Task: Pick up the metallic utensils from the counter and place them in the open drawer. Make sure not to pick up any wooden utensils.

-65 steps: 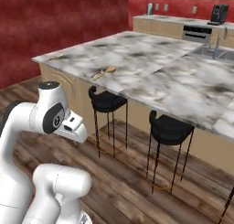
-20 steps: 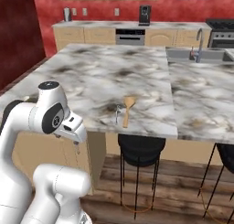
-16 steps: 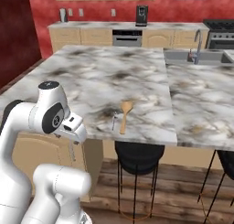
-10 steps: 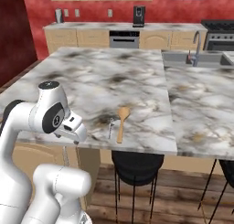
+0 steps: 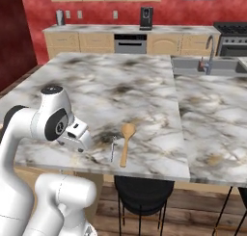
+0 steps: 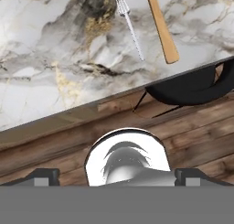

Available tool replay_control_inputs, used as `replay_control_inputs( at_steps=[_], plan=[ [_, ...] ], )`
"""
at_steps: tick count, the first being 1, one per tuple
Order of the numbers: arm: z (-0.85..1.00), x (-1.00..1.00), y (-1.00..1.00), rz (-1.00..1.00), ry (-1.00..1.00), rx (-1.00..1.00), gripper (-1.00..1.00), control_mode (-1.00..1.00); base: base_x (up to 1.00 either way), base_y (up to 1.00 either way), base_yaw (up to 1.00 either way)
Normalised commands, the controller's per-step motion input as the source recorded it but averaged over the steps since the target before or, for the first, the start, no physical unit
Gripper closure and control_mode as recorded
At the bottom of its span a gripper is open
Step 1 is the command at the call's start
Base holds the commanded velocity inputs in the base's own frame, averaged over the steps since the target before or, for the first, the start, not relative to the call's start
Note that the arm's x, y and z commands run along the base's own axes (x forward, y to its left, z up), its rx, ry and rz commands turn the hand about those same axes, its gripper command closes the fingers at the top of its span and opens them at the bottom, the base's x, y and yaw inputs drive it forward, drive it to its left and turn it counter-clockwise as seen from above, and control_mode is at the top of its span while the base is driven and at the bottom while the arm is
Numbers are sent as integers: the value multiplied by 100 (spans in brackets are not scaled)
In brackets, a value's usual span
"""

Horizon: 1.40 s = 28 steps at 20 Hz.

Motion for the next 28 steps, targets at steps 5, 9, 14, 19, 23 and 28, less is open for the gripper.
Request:
replay_control_inputs(
  at_steps=[5,9,14,19,23,28],
  plan=[
    [0,0,0,0,0,0,-100,100,46,0,0],
    [0,0,0,0,0,0,-100,100,22,0,0],
    [0,0,0,0,0,0,-100,100,0,0,0],
    [0,0,0,0,0,0,-100,-100,0,0,0],
    [0,10,0,0,0,0,-100,-100,0,0,0],
    [-22,39,-6,0,2,-8,-100,-100,0,0,0]
  ],
)
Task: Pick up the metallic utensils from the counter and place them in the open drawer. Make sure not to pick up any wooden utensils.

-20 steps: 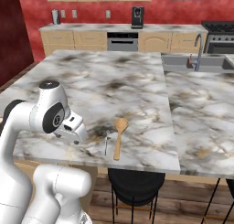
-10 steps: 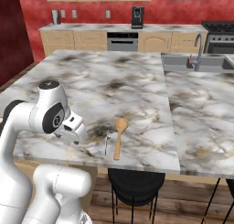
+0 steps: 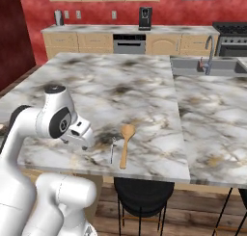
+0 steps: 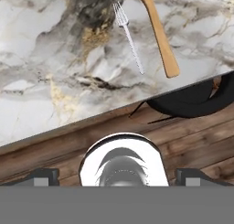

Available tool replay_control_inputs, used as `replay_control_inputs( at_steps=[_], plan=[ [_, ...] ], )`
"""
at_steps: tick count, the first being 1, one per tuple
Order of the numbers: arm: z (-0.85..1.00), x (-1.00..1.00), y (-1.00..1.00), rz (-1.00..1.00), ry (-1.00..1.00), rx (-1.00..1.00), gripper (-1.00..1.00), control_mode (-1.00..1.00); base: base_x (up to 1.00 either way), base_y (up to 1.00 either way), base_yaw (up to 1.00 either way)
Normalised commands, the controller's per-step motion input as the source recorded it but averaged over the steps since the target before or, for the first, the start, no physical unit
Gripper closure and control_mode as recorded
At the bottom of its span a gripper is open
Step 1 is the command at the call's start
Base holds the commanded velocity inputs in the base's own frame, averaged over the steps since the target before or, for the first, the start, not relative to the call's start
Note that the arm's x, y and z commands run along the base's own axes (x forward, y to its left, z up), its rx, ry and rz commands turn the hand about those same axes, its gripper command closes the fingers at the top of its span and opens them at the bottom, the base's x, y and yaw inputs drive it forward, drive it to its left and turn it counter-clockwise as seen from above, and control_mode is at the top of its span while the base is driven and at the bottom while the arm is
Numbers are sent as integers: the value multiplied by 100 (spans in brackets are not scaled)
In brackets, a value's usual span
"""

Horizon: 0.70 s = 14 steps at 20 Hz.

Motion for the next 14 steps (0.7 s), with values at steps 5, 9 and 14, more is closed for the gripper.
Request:
replay_control_inputs(
  at_steps=[5,9,14],
  plan=[
    [-44,39,-8,1,0,-18,-100,-100,0,0,0],
    [-23,51,-20,17,0,-8,-100,-100,0,0,0],
    [-2,47,-17,20,10,0,-100,-100,0,0,0]
  ],
)
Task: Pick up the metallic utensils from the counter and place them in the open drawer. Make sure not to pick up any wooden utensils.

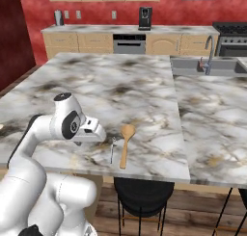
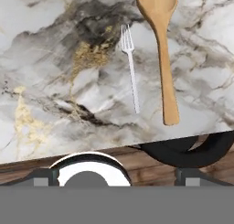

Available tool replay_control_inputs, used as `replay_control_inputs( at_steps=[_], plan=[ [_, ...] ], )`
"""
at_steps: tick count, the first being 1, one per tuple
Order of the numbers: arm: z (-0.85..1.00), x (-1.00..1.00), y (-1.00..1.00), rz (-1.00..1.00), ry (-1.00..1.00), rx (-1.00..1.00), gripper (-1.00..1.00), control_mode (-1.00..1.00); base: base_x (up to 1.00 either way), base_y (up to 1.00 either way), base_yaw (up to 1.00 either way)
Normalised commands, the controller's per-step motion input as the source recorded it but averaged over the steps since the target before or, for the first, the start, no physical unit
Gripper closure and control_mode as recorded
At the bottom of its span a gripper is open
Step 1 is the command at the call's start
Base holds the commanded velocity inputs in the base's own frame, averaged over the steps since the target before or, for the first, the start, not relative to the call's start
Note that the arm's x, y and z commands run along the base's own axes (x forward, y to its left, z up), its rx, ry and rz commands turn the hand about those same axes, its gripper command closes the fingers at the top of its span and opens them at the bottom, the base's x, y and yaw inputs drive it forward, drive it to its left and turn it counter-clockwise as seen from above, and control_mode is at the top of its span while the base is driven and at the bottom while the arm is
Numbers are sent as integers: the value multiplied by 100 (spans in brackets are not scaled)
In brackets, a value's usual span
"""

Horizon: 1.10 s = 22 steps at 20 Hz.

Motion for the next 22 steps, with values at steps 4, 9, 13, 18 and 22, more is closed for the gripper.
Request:
replay_control_inputs(
  at_steps=[4,9,13,18,22],
  plan=[
    [-13,55,-9,14,21,0,-100,-100,0,0,0],
    [-30,42,0,16,11,0,-100,-100,0,0,0],
    [-24,24,-5,3,1,0,-100,-100,0,0,0],
    [-50,15,-21,-10,2,0,-100,-100,0,0,0],
    [-45,1,-1,-20,3,0,-100,-100,0,0,0]
  ],
)
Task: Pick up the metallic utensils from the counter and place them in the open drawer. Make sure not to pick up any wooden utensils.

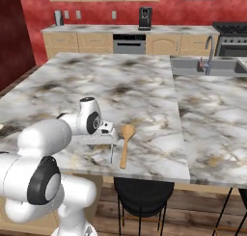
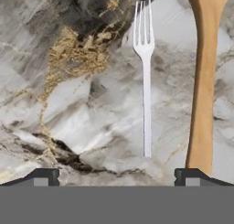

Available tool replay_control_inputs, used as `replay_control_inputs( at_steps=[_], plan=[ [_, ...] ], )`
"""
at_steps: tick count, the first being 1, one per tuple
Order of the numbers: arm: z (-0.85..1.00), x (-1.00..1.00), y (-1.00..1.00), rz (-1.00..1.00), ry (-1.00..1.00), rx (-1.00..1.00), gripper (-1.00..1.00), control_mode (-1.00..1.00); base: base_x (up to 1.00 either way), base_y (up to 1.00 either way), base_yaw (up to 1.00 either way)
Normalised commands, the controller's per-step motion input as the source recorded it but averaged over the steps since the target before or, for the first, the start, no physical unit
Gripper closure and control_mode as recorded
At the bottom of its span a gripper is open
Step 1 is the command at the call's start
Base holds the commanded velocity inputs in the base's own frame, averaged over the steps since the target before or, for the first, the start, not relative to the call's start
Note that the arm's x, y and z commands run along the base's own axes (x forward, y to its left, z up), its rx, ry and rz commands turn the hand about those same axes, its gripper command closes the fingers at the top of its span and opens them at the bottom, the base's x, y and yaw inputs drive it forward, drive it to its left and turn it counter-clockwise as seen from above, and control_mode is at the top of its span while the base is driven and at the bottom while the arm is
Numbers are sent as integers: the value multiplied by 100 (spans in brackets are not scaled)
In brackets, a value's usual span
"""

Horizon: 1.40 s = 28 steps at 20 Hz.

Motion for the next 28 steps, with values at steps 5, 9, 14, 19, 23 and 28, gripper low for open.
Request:
replay_control_inputs(
  at_steps=[5,9,14,19,23,28],
  plan=[
    [-27,4,0,-14,0,0,-100,-100,0,0,0],
    [-10,15,0,-2,0,0,-100,-100,0,0,0],
    [-1,13,0,0,0,0,-100,-100,0,0,0],
    [-2,4,-2,0,1,0,-100,-100,0,0,0],
    [-14,15,-12,0,1,0,-100,-100,0,0,0],
    [-23,21,-18,0,0,0,-100,-100,0,0,0]
  ],
)
